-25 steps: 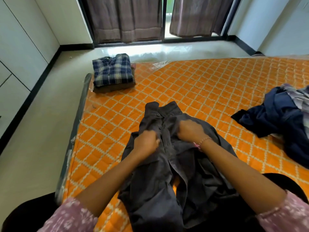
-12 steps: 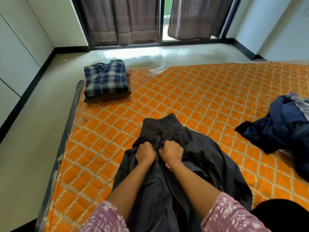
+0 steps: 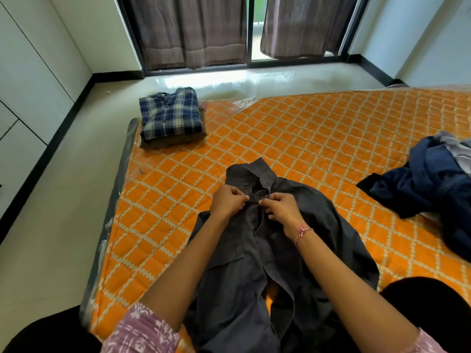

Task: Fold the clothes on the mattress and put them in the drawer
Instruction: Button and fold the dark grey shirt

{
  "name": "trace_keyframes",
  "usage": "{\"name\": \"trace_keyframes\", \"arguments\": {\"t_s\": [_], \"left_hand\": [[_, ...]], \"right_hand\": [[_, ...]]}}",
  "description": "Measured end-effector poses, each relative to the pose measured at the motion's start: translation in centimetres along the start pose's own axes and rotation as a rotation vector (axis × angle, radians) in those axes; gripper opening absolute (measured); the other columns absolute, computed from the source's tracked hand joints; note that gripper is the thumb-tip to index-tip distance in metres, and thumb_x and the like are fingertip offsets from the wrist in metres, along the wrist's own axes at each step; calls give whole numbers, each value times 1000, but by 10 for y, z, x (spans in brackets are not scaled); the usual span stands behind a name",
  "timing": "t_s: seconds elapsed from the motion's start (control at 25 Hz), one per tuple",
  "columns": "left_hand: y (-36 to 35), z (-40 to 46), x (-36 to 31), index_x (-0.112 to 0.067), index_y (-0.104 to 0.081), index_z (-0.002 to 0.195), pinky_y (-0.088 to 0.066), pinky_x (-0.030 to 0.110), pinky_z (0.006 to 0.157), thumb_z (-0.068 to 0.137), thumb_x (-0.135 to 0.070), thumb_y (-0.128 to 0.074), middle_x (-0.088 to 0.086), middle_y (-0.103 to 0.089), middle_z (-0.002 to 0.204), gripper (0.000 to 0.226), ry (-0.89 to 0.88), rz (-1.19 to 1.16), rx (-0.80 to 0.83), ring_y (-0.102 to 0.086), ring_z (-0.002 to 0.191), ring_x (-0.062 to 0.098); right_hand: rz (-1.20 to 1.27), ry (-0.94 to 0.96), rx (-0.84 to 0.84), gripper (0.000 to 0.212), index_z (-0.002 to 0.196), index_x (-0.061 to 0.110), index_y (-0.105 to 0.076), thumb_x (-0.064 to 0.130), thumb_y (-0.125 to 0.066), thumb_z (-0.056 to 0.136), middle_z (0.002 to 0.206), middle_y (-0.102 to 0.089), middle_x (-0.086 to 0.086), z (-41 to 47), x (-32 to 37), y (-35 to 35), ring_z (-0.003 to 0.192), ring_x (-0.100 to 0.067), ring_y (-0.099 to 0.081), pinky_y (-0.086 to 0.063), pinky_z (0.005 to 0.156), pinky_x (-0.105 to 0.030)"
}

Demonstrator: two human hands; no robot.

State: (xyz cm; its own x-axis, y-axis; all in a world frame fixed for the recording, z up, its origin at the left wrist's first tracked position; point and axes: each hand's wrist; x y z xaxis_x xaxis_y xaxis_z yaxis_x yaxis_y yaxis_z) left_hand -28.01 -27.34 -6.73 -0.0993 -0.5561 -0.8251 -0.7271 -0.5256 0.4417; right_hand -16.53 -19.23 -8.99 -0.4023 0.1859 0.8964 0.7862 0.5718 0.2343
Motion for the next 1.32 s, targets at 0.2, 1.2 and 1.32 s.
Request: {"name": "trace_keyframes", "arguments": {"t_s": [0.2,1.2,1.32], "left_hand": [[10,-26,-21,-16,-57,56,-50,35,62,85,-15,-69,4,-58,59,32,-98,177,-8,-58,61,21],[-1,-61,-27,-7,-68,72,-57,32,68,87,-3,-63,10,-67,72,16,-243,-147,-134,-64,63,17],[-7,-65,-25,-13,-68,66,-56,33,67,84,-13,-69,9,-68,71,19,-196,-275,-128,-65,68,20]], "right_hand": [[-43,83,-37,30,57,13,-53,6,-69,82,66,-55,-8,-35,20,0,64,-16,-55,-50,55,-29],[141,172,46,15,73,12,-65,4,-66,86,79,-65,-7,-62,36,14,71,-14,-63,-52,52,-20],[-148,342,-138,14,71,13,-65,6,-67,83,77,-67,-6,-60,38,8,74,-20,-66,-56,64,-31]]}}
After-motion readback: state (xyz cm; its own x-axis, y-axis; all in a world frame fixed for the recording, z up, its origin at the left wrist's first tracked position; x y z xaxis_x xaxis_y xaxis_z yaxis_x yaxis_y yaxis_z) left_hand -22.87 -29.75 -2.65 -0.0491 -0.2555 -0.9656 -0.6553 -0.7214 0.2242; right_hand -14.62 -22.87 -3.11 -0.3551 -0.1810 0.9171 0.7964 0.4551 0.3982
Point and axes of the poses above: each hand's wrist, its own z-axis towards the middle knuckle, its own y-axis out of the back of the hand, x = y × z
